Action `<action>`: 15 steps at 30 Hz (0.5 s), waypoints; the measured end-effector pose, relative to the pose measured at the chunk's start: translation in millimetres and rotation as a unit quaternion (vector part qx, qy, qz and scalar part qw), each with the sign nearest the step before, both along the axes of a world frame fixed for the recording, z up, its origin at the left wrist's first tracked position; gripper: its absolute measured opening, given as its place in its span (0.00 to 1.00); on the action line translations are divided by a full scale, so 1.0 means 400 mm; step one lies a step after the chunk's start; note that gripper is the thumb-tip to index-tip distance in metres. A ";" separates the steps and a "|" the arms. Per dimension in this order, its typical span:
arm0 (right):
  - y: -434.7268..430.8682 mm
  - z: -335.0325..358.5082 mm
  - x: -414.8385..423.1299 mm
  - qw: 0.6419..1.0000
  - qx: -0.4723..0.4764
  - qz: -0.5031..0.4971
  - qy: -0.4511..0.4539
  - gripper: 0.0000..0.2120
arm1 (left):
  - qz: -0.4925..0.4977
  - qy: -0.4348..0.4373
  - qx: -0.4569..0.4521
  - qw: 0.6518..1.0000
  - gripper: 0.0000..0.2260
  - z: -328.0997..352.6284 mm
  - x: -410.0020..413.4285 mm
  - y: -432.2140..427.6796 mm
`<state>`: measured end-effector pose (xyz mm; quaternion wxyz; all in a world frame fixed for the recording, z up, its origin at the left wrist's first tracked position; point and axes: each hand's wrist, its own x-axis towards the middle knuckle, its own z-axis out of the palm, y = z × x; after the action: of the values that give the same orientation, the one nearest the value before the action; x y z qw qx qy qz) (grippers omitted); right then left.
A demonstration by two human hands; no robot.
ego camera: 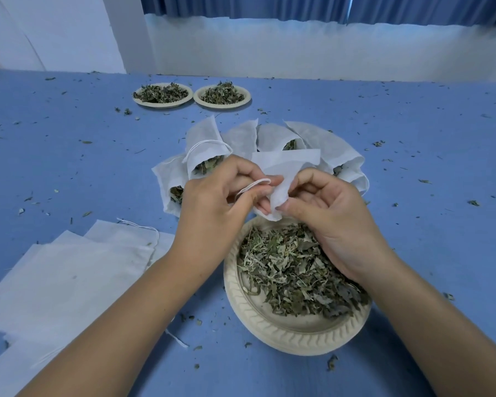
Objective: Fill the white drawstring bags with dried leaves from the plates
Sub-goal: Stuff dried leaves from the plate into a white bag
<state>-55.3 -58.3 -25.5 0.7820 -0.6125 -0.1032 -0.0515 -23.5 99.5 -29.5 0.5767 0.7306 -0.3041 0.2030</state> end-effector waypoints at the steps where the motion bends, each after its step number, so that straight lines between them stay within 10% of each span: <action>1: 0.003 0.000 -0.001 1.000 -0.001 0.010 -0.004 0.11 | 0.006 0.001 -0.005 1.000 0.04 -0.001 0.000 0.000; 15: 0.007 0.004 -0.006 0.992 -0.034 -0.116 -0.018 0.06 | -0.017 -0.017 0.012 1.000 0.08 -0.012 0.000 -0.003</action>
<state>-57.8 -55.5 -24.0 0.7476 -0.6454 -0.0470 -0.1495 -23.4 98.4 -34.2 0.5658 0.7286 -0.3288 0.2021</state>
